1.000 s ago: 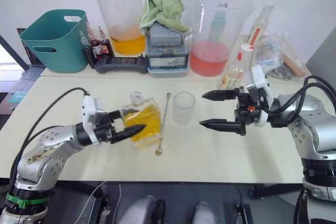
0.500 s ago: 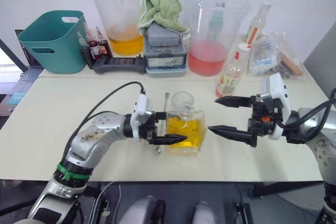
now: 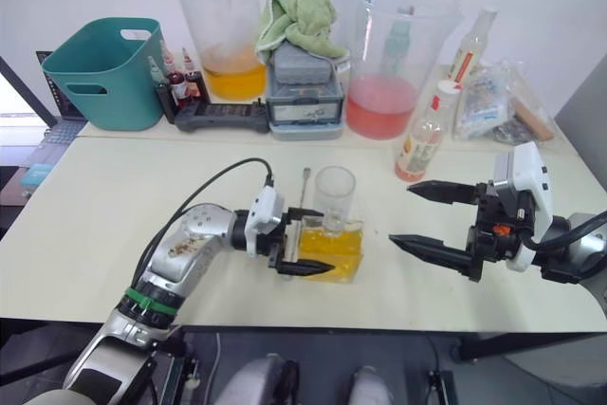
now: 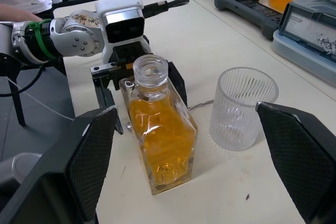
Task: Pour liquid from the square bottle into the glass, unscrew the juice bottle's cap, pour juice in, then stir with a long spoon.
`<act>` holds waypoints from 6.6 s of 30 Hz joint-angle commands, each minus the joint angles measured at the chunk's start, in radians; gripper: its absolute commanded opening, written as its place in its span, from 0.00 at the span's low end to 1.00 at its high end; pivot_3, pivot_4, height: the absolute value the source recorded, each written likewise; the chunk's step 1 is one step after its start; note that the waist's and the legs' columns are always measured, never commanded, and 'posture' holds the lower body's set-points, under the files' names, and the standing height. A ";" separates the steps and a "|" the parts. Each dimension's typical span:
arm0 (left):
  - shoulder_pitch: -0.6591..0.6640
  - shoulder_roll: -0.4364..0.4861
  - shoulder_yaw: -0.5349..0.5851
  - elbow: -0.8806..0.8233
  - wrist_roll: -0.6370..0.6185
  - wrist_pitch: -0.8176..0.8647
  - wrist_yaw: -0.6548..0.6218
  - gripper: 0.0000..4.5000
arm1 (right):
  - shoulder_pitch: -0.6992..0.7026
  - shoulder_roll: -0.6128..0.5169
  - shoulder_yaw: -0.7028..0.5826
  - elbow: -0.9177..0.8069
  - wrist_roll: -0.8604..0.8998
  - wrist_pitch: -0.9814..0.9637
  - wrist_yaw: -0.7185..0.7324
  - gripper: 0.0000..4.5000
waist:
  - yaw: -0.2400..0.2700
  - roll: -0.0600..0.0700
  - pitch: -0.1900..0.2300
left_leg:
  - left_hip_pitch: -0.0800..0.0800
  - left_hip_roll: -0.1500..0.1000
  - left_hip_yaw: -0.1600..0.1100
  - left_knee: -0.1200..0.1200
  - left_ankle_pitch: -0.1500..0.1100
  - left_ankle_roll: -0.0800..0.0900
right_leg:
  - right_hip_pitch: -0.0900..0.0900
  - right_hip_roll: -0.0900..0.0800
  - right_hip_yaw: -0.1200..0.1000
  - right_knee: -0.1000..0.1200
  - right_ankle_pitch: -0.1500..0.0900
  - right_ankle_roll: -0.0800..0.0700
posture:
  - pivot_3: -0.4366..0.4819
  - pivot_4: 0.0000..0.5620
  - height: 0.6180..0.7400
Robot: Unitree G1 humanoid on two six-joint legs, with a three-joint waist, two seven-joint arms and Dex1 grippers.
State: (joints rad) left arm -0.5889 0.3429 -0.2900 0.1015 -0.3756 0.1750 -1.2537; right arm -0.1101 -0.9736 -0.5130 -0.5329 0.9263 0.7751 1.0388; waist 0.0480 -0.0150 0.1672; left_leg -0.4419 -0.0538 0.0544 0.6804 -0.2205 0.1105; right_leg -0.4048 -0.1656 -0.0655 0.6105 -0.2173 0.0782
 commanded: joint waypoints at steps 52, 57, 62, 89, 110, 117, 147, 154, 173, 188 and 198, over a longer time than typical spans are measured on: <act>-0.022 0.075 -0.036 -0.244 0.069 0.225 0.141 0.62 | -0.329 0.184 0.485 0.002 -0.199 -0.092 -0.159 0.59 | -0.004 0.000 0.000 | 0.001 -0.001 0.000 0.001 0.004 -0.004 | -0.001 0.002 0.000 0.002 0.000 0.000 | 0.48 0.27 1.00; -0.023 0.080 -0.041 -0.240 0.080 0.221 0.143 0.62 | -0.318 0.187 0.459 0.005 -0.179 -0.101 -0.130 0.24 | -0.005 0.000 0.000 | 0.001 0.000 0.000 0.001 0.004 -0.004 | -0.001 0.002 0.000 0.002 0.000 0.000 | 0.48 0.27 1.00; -0.032 0.086 -0.050 -0.238 0.091 0.221 0.140 0.62 | -0.319 0.208 0.434 0.006 -0.156 -0.107 -0.121 0.24 | -0.005 0.000 0.000 | 0.001 -0.001 0.000 0.001 0.005 -0.004 | -0.001 0.002 0.000 0.002 0.000 0.000 | 0.48 0.27 1.00; -0.027 0.064 -0.029 -0.286 0.051 0.278 0.199 0.62 | -0.373 0.106 0.187 0.954 -0.630 -0.658 -0.396 0.24 | -0.010 0.001 -0.001 | 0.001 -0.002 0.001 0.001 0.006 -0.004 | 0.001 0.003 0.001 0.003 0.000 0.000 | 0.48 0.27 1.00; -0.026 0.069 -0.004 -0.314 0.037 0.307 0.235 0.62 | -0.491 0.245 0.146 1.547 -0.667 -0.897 -0.520 0.54 | -0.038 0.003 -0.001 | 0.001 -0.001 0.003 -0.001 0.007 -0.005 | 0.004 0.004 0.002 0.002 0.000 0.000 | 0.48 0.27 1.00; -0.032 0.045 0.017 -0.342 -0.025 0.349 0.234 0.62 | -0.507 0.197 0.062 1.414 -0.592 -0.873 -0.507 0.99 | -0.037 0.005 0.000 | 0.001 -0.001 0.003 -0.001 0.007 -0.005 | 0.003 0.004 0.003 0.002 0.000 0.000 | 0.48 0.27 1.00; 0.030 0.353 0.345 -0.539 -0.302 0.526 0.193 0.62 | -0.203 -0.031 0.157 0.205 0.033 0.025 0.050 1.00 | -0.030 0.009 0.001 | 0.000 0.001 0.002 0.000 0.005 -0.002 | 0.000 0.003 0.003 0.002 0.000 0.000 | 0.48 0.27 1.00; 0.012 0.444 0.435 -0.506 -0.235 0.524 0.319 0.62 | -0.280 -0.001 0.216 0.227 0.012 0.013 0.043 1.00 | -0.021 0.008 0.002 | 0.000 0.000 0.001 0.000 0.005 -0.003 | -0.001 0.003 0.002 0.001 0.000 0.000 | 0.48 0.27 1.00; -0.238 0.254 0.181 -0.235 0.180 0.332 0.589 0.62 | -0.232 0.041 0.200 0.159 -0.026 -0.003 -0.027 1.00 | -0.004 0.002 0.005 | -0.003 -0.002 0.002 0.000 0.006 -0.005 | -0.001 0.004 0.001 0.003 0.001 0.001 | 0.48 0.27 1.00; -0.344 0.092 0.000 -0.006 0.513 0.031 0.705 0.62 | -0.106 0.048 0.088 0.053 0.023 0.017 -0.127 1.00 | -0.001 0.001 0.005 | -0.004 -0.002 0.001 0.000 0.006 -0.004 | -0.001 0.003 0.001 0.002 0.001 0.001 | 0.48 0.27 1.00; -0.338 0.068 -0.074 0.068 0.745 -0.192 0.834 0.62 | -0.089 0.056 0.090 0.029 0.040 0.014 -0.170 1.00 | -0.003 0.001 0.005 | -0.005 -0.001 0.002 0.000 0.006 -0.004 | -0.002 0.002 0.001 0.002 0.001 0.001 | 0.48 0.27 1.00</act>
State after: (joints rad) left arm -0.8643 0.4140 -0.3825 0.2174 0.3289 0.0543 -0.4791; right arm -0.1896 -0.9141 -0.4017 -0.4765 0.9479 0.7969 0.8734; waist 0.0449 -0.0137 0.1725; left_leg -0.4468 -0.0553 0.0559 0.6801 -0.2146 0.1065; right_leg -0.4070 -0.1636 -0.0644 0.6127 -0.2165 0.0788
